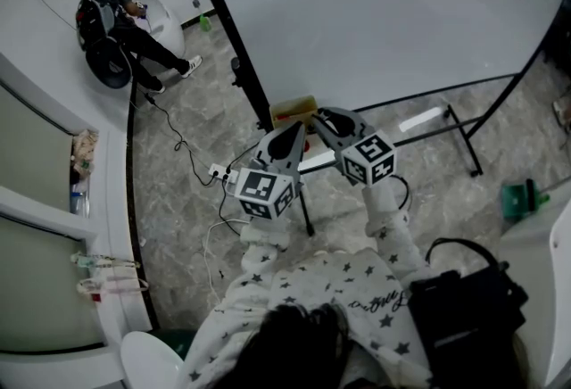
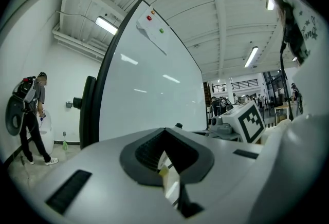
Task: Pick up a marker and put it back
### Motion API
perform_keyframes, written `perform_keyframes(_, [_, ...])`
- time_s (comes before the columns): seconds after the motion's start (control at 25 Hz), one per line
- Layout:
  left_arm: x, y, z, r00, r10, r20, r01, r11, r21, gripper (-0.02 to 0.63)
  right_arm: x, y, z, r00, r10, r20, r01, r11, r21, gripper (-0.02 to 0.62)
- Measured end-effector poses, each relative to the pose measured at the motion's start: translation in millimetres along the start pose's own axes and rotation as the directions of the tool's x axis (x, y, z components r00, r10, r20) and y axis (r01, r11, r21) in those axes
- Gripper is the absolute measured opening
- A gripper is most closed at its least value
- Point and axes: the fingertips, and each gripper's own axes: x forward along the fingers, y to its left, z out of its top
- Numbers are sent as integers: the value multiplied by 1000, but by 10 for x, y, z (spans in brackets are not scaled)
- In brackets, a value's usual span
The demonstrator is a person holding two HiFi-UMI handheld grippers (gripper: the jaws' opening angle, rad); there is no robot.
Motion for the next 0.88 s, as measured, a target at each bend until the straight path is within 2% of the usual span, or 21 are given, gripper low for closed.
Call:
perform_keyframes(0.56, [41, 11, -385, 999, 3, -36, -4, 999, -40, 2, 50, -39, -291, 1000, -29, -4, 30, 999, 13, 83])
perform_keyframes(0.88, [73, -23, -338, 999, -5, -31, 4, 1000, -22, 2, 16, -38, -271, 1000, -20, 13, 20, 1000, 14, 84])
